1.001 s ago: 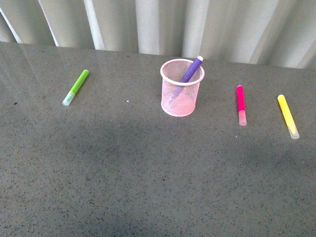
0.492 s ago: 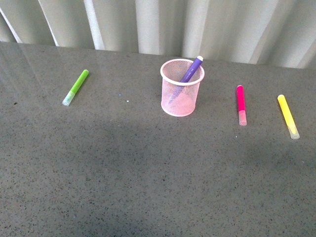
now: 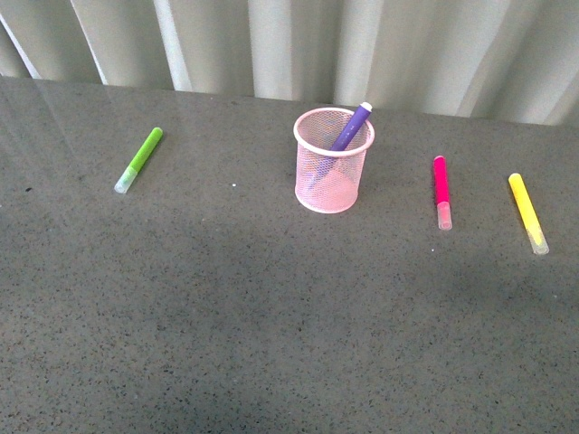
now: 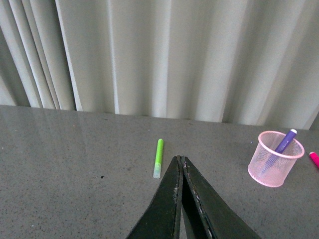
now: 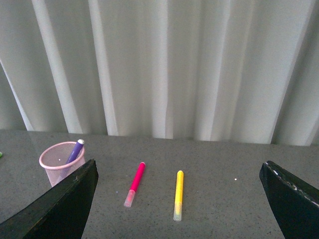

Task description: Insert purple and pink pens into pink cup

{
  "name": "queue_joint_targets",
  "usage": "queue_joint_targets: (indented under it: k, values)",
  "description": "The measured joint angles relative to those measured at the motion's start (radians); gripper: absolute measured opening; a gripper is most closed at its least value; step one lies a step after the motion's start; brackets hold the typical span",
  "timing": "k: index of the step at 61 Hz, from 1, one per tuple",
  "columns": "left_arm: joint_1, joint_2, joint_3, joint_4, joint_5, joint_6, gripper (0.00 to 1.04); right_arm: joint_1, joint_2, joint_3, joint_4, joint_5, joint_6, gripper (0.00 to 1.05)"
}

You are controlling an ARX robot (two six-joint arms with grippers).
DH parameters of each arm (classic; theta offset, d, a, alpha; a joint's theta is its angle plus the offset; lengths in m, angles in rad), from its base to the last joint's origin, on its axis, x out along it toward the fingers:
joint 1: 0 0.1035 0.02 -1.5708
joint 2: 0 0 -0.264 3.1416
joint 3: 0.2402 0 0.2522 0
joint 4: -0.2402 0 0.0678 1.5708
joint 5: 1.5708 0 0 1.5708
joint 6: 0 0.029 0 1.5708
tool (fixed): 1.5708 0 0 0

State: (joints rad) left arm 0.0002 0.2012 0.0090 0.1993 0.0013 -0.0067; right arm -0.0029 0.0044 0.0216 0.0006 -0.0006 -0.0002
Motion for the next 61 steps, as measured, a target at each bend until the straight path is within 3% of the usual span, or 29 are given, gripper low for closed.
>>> queue_joint_targets:
  k: [7,15,48,61]
  values:
    - [0.0,-0.028,0.0,-0.021,-0.002,0.0,0.04,0.0,0.0,0.0,0.0,0.0,0.0,0.98]
    - [0.0,-0.174,0.0,-0.191,-0.001,0.001,0.04,0.0,0.0,0.0,0.0,0.0,0.0,0.98]
    - [0.0,-0.198,0.0,-0.199,-0.002,0.001,0.04,0.0,0.0,0.0,0.0,0.0,0.0,0.98]
    - [0.0,-0.198,0.0,-0.199,-0.002,0.002,0.41,0.0,0.0,0.0,0.0,0.0,0.0,0.98]
